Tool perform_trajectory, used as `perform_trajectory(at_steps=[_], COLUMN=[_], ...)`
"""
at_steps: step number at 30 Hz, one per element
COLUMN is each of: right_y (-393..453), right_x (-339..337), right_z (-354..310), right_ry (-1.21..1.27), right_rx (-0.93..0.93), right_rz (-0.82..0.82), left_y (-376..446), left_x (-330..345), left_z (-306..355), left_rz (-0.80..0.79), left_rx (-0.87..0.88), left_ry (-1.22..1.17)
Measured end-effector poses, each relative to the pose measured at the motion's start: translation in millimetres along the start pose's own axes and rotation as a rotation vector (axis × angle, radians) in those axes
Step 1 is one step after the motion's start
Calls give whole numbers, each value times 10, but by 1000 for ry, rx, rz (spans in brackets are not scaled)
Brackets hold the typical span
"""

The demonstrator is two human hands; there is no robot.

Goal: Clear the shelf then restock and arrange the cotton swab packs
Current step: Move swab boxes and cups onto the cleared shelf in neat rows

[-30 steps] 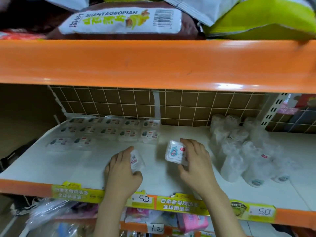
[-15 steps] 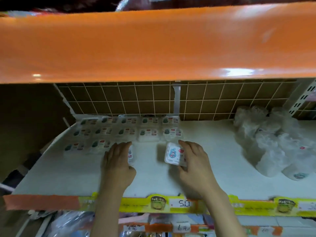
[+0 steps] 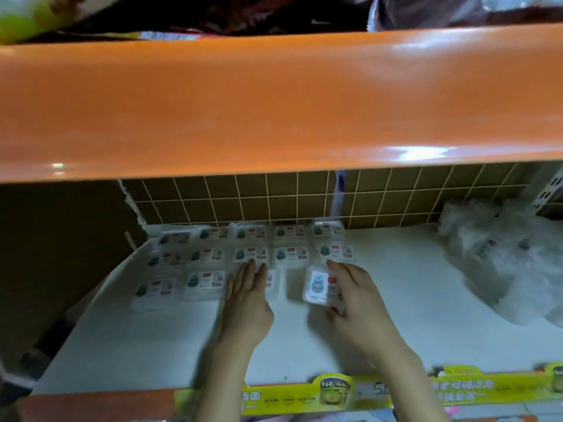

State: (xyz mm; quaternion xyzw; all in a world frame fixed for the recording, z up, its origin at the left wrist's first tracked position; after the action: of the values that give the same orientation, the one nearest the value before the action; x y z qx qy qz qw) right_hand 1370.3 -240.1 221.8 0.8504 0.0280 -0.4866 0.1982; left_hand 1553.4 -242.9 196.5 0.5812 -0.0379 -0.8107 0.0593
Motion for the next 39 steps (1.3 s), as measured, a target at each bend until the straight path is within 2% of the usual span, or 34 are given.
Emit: perform_trajectory(at_steps=[3,11,15,21,24,31,39], right_y=[25,165,286,336,294,278,-1], right_x=[82,256,331,419,492,509,205], right_z=[-50,-192,-231,-265,-244,-201,101], right_ry=[-22,-73,-62,-73,-78,-119,-122], right_rx=[-1,-37,-36,-129,-117,-128,-12], right_rz=[-26,-99,-145,-201,-221,-173,-75], left_y=[-46,-168,-239,-261,-254,-246,-196], left_x=[-20,-228,-94,-35,-23,-21,-96], left_z=[-31,-429,-627,-664,-668,-676,-491], left_rz=[9,161,122,163,167,168,245], left_rx=[12,-43,-75,-74,-82,-87,-29], left_ry=[-8,40,75,57,51,57,90])
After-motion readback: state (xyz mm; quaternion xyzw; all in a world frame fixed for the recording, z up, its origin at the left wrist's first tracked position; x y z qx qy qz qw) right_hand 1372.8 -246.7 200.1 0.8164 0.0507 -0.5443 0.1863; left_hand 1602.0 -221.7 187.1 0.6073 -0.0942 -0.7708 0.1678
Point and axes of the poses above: each hand's wrist, its own y-axis towards the middle knuckle, its own x-axis out of the palm, z = x × y, the point moved 6 cm from there along y, towards the middle knuckle, and after that the axes turned 4 degrees about z, right-handed, at the moved point
